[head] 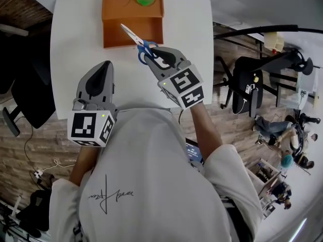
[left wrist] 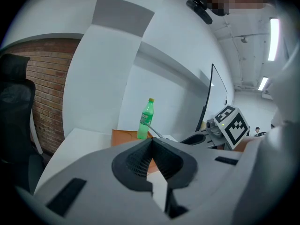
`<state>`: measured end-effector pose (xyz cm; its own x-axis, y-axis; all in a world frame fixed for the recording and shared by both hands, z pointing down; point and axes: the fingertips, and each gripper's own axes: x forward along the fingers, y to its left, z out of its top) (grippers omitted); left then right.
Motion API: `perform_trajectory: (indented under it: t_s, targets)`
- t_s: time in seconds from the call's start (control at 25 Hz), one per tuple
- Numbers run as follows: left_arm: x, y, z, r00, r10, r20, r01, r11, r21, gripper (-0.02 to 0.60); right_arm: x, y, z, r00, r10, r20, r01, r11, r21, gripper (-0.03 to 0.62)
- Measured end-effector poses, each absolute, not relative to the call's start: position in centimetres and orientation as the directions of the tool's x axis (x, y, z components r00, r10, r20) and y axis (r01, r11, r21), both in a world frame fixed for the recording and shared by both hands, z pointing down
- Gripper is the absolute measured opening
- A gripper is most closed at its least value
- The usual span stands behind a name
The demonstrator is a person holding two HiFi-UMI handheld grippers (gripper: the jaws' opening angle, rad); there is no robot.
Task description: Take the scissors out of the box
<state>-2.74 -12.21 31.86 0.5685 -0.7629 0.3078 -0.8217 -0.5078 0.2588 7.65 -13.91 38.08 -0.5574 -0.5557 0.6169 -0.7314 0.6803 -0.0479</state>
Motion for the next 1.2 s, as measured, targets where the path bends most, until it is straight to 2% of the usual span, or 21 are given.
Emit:
perform_trajectory:
  t_s: [1.2]
  targets:
    - [-2.3, -12.4, 29.7, 0.596, -0.762, 0.254, -0.801, -0.54, 0.258, -0.003, 8.6, -13.1, 28.8, -0.606, -0.716, 0.346, -0.78, 0.621, -0.079, 0.094]
